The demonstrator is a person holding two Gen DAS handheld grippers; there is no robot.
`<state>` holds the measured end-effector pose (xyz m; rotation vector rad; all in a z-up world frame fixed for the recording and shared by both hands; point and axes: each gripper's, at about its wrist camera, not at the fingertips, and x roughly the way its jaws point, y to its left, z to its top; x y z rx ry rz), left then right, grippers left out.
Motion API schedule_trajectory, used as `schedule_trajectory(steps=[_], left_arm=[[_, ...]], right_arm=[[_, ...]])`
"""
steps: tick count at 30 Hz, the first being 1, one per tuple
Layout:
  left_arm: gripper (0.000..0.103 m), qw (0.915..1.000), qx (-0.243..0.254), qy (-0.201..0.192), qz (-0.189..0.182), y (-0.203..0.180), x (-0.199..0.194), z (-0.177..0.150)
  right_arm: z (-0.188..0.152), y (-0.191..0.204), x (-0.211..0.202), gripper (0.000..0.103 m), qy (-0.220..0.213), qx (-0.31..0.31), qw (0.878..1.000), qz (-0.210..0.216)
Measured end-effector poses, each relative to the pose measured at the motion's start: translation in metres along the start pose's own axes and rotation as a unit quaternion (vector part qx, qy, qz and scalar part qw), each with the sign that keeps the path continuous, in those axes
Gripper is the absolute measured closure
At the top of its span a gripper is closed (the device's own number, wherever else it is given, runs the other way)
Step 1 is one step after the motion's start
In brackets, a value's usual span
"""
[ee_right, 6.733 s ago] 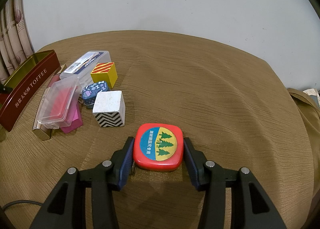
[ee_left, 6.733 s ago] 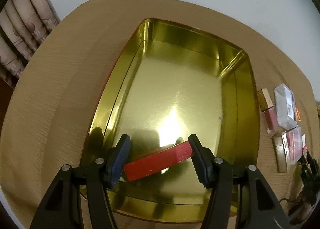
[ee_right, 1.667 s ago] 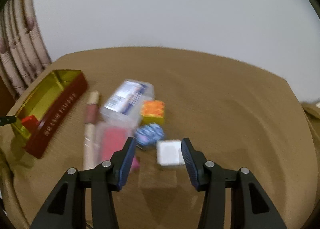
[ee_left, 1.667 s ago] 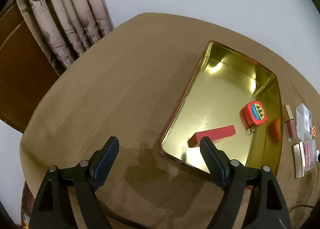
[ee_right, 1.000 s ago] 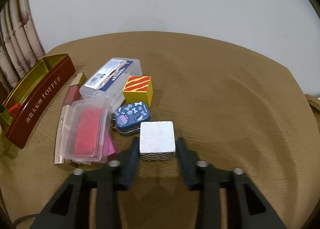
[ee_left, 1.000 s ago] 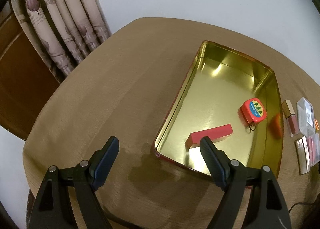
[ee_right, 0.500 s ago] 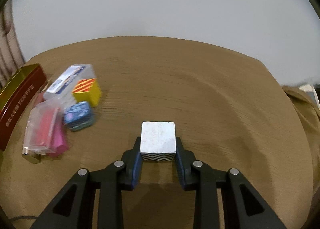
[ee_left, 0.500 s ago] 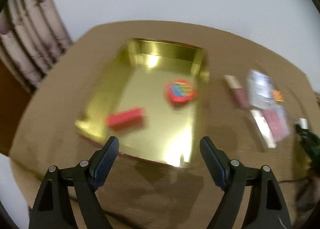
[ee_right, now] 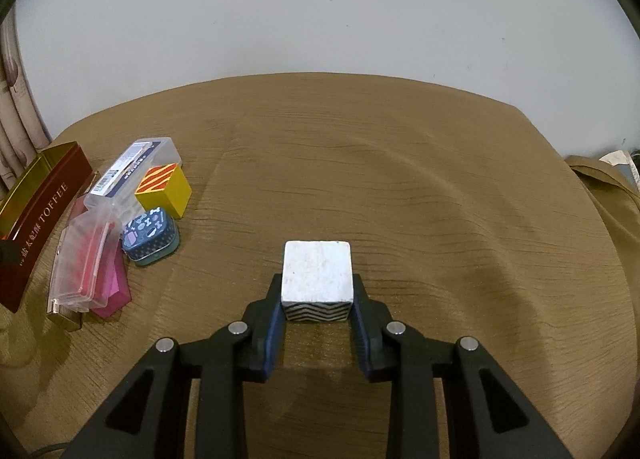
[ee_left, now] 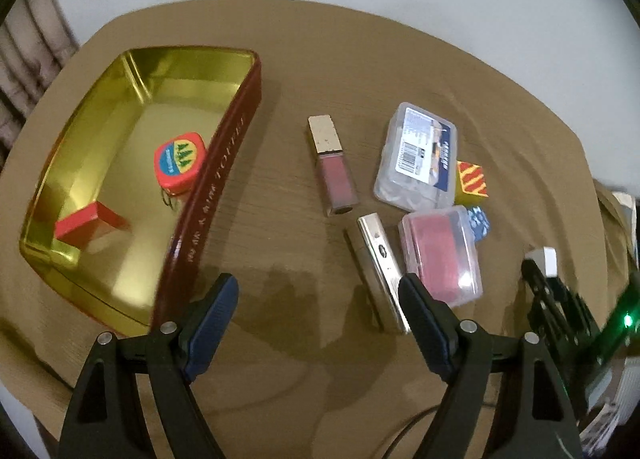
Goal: Organize rigid objects
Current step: 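Grasp the silver metallic tube with the left gripper while the right holds the cube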
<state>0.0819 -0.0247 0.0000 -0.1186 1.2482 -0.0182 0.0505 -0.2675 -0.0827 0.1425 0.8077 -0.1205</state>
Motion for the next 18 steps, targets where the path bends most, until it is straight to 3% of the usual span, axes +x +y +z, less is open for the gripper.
schedule_trajectory(steps=[2,8,13,18], left_arm=[[0.034,0.9999,-0.014,0.009,0.0,0.0,0.007,0.003],[0.034,0.999,-0.033,0.025,-0.015,-0.004,0.021,0.009],[0.037,0.9992,-0.028,0.029,-0.004,-0.014,0.034,0.014],[0.052,0.9989,-0.029,0.036,-0.006,-0.019,0.046,0.009]], right_arm=[[0.001,-0.002,0.001,0.073,0.0,0.003,1.0,0.003],[0.001,-0.004,0.002,0.072,0.0,0.003,1.0,0.005],[0.001,-0.005,0.002,0.071,0.001,0.003,1.0,0.007],[0.0,-0.005,0.002,0.071,0.001,0.004,1.0,0.008]])
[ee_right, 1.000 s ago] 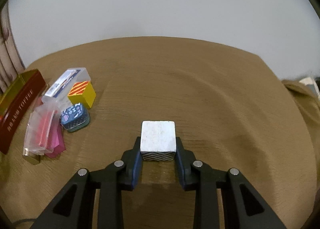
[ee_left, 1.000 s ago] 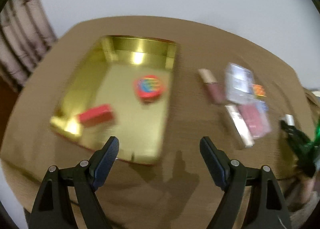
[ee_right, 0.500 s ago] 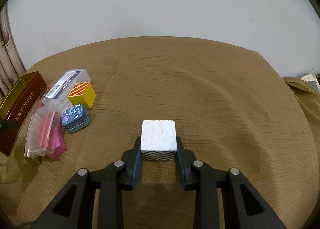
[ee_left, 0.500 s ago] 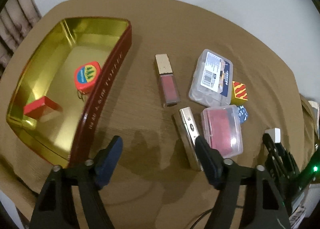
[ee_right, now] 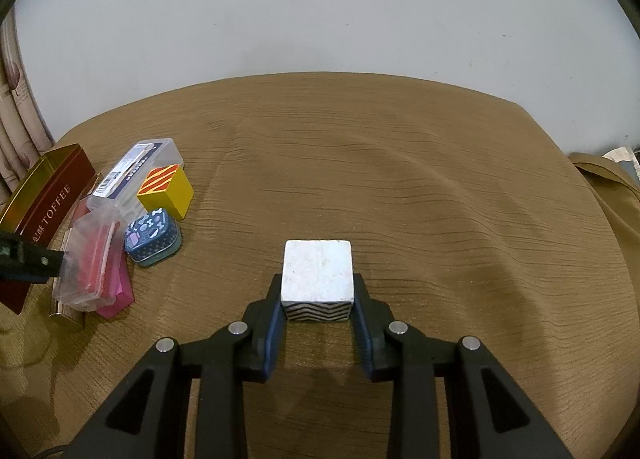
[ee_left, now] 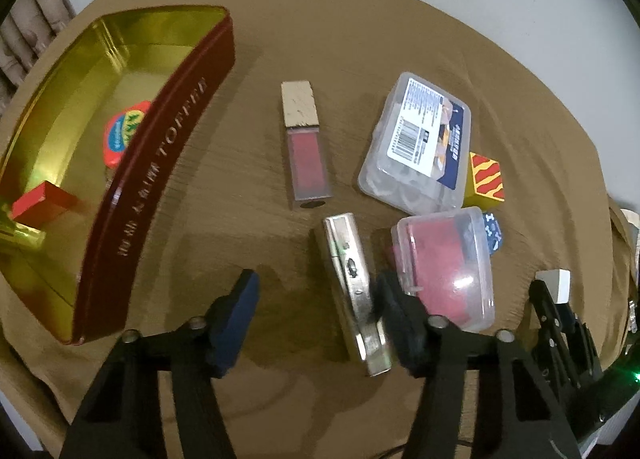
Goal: Organize rigid objects
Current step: 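Grasp the silver metallic tube with the left gripper while the right holds the cube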
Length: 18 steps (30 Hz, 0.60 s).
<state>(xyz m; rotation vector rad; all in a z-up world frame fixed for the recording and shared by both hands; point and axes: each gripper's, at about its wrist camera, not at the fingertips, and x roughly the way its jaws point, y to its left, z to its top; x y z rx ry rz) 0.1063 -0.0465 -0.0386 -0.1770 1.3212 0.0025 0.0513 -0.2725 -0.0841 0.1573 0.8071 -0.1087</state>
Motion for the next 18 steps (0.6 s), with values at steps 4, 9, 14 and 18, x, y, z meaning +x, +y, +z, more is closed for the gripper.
schedule_trajectory(steps=[4,9,14,18], left_arm=[[0.062,0.9998,0.011,-0.002,0.014,0.0,0.007,0.0],[0.083,0.9986,0.032,-0.022,0.035,-0.002,0.008,-0.007],[0.086,0.9986,0.037,-0.03,0.025,0.007,0.008,-0.01],[0.086,0.996,0.066,-0.045,0.039,0.012,0.008,-0.013]], right_arm=[[0.0,0.0,0.0,0.071,0.0,-0.001,1.0,-0.001],[0.0,0.0,0.0,0.071,0.0,-0.001,1.0,-0.001],[0.0,-0.001,0.0,0.071,0.0,-0.001,1.0,0.0],[0.0,-0.001,0.0,0.071,0.0,-0.001,1.0,-0.001]])
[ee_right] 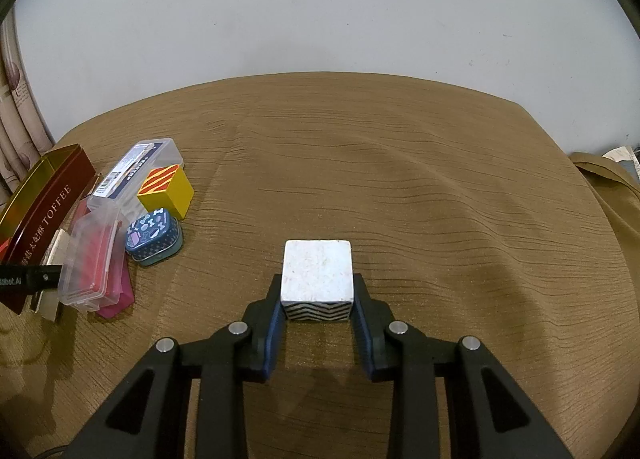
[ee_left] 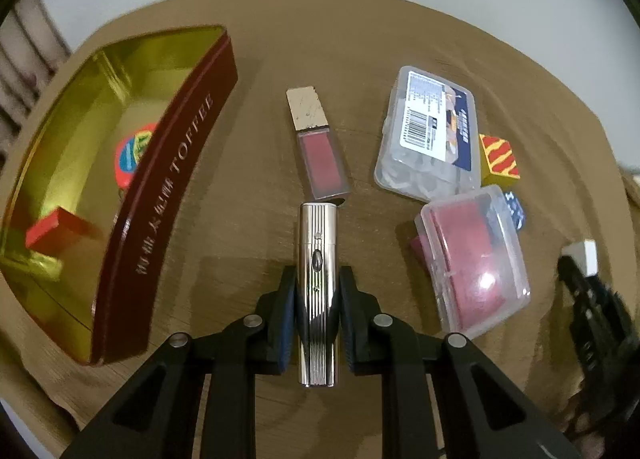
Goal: Organize rigid objects
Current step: 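Grasp the silver metallic tube with the left gripper while the right holds the cube, then carry the silver tube into the gold tin and open the left gripper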
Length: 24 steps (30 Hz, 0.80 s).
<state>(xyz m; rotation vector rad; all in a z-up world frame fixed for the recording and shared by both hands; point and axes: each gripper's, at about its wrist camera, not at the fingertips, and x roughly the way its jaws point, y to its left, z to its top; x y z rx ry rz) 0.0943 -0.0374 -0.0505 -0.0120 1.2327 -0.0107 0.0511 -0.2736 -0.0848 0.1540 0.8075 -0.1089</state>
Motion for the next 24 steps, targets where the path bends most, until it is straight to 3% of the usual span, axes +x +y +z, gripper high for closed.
schedule_trajectory(steps=[15,24], left_arm=[[0.086,0.9983,0.043,-0.039,0.005,-0.012,-0.029,-0.018],[0.086,0.9971,0.044,-0.062,0.004,0.007,-0.054,-0.022]], right_arm=[[0.0,0.0,-0.001,0.072,0.0,0.001,1.0,0.0],[0.0,0.0,0.0,0.072,0.0,0.0,1.0,0.0]])
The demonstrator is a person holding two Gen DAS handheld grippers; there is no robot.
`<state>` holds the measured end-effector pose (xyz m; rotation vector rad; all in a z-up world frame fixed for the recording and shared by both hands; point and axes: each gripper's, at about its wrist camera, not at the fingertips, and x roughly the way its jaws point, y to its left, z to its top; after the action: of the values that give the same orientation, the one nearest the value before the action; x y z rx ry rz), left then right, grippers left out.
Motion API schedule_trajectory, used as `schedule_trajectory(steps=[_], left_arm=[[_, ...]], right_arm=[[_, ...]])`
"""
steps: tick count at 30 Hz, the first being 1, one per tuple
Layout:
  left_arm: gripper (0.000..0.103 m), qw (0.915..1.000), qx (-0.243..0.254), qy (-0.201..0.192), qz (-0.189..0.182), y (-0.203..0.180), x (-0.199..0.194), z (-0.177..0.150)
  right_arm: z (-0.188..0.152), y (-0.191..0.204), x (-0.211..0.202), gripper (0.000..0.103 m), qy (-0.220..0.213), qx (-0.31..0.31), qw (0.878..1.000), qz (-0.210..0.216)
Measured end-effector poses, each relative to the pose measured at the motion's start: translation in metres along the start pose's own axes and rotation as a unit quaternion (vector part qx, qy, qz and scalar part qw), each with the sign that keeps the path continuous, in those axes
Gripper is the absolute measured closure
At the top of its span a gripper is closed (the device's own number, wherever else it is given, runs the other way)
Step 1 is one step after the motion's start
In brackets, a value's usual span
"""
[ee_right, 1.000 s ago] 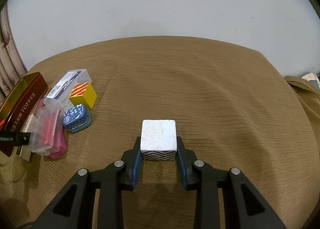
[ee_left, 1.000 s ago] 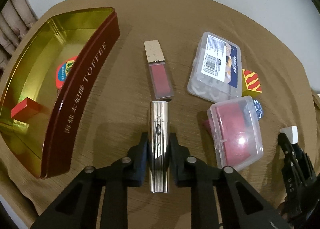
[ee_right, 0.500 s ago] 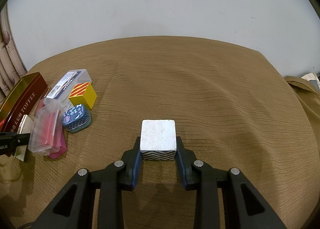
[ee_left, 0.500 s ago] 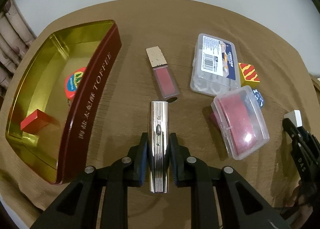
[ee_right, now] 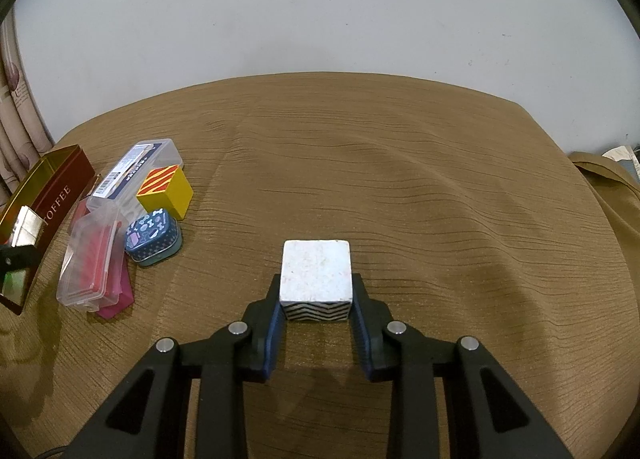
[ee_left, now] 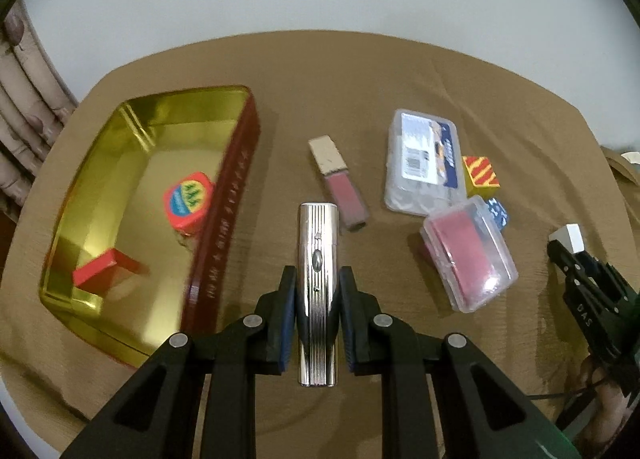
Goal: Organize rigid objects
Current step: 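Carry the silver tube into the gold tin and open the left gripper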
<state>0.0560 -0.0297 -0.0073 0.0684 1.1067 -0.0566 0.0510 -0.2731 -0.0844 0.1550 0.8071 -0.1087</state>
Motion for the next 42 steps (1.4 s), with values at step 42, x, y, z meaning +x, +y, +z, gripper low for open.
schedule_trajectory(steps=[42], left_arm=[[0.086,0.9955,-0.071,0.027,0.056,0.151,0.03,0.0]], right_arm=[[0.0,0.0,0.0,0.072,0.0,-0.003,1.0,0.0]])
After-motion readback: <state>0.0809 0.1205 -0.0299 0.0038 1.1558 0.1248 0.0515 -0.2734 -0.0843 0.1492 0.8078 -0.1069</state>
